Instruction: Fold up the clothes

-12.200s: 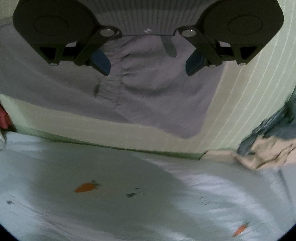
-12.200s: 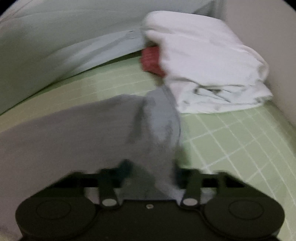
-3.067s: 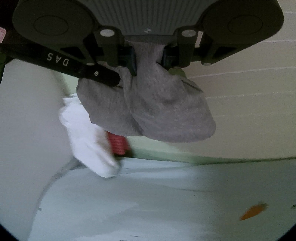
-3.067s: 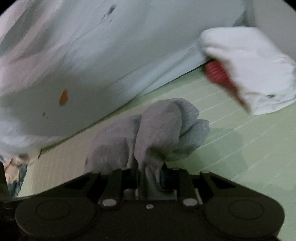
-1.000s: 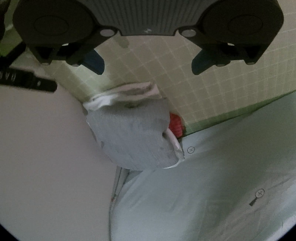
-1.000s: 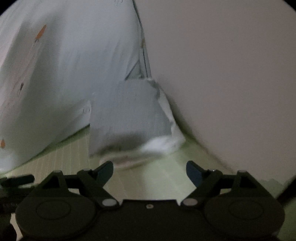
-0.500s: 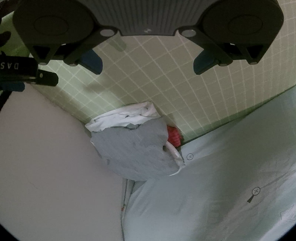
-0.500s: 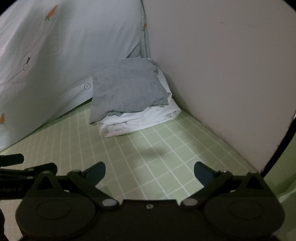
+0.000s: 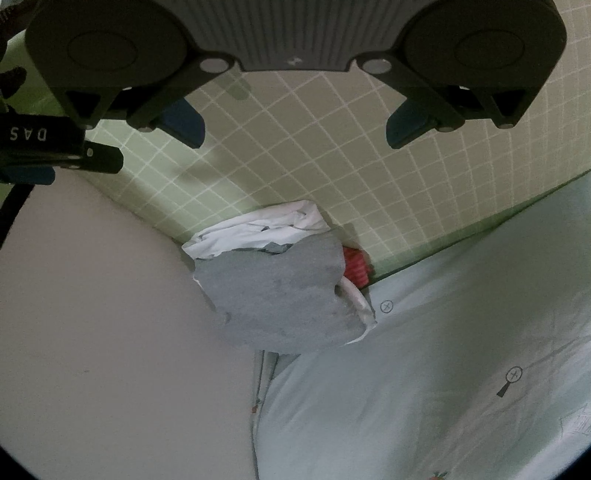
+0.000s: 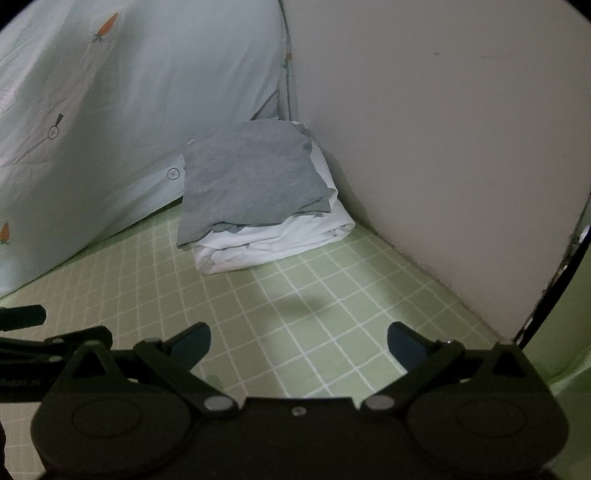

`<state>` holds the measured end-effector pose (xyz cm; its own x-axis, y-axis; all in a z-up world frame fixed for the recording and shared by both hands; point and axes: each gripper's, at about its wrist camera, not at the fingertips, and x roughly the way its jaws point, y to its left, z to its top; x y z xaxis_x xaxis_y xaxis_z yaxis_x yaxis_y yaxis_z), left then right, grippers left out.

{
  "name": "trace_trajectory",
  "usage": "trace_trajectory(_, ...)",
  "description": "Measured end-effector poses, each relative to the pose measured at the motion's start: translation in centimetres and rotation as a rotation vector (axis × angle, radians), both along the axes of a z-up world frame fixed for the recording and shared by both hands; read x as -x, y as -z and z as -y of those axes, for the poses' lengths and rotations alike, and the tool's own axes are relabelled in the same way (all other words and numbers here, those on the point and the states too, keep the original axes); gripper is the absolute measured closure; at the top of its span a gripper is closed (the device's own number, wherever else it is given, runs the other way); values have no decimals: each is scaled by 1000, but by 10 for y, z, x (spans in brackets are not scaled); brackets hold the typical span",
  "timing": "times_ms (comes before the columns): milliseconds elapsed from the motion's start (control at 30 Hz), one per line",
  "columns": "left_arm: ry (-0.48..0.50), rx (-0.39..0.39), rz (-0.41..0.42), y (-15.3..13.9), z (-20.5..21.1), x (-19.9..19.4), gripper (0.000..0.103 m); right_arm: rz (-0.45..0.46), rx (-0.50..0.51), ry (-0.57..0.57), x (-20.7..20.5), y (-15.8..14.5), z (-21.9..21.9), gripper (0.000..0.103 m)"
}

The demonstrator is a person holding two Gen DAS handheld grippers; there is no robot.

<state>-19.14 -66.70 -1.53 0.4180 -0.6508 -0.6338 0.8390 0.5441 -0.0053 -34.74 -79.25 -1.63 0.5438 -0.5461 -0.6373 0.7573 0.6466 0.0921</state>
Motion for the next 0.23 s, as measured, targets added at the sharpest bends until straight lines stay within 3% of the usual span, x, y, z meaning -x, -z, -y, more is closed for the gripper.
trace_trajectory(233,6,-9,3,0,0,4,0,5,9,3,6,-2,1,0)
